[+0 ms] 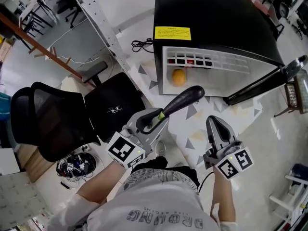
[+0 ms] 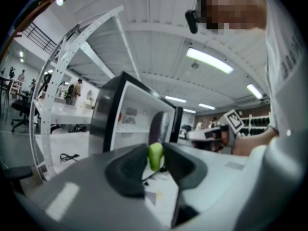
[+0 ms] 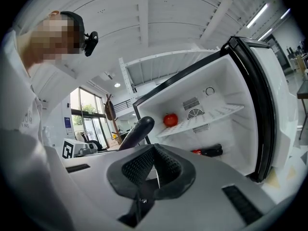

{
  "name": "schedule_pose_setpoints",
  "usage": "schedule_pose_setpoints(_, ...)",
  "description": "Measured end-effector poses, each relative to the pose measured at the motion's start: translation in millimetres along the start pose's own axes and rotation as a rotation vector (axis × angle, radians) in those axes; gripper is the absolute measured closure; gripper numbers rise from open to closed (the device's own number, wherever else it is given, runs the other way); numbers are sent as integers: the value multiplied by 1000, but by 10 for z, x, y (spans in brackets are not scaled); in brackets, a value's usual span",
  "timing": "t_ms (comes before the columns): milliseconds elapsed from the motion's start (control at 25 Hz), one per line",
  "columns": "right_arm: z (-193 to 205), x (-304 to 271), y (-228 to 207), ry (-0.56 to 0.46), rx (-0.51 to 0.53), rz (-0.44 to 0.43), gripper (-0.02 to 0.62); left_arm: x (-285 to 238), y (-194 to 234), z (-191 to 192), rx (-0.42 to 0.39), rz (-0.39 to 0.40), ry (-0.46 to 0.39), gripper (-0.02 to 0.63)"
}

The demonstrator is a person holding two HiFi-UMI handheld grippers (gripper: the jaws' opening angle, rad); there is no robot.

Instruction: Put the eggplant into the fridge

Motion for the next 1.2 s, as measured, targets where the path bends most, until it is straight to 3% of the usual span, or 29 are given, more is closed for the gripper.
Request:
schedule_pose_setpoints(480,-127,6,-153,-47,9,14,594,-258,15,-116,-19,0,-12,492)
schedule_pose_setpoints(1200,-404,196,-867,-103,-26,-86,594,-1255,-152,-408,-154,-119,-9,492)
Point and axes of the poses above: the fingertips, and each gripper's own axes: x backward along the fingers, y to its left, z out of its underside, the point moved 8 cm from there along x, backward along the fingers, and after that the axes turned 10 degrees about -z, right-handed, at the moved point
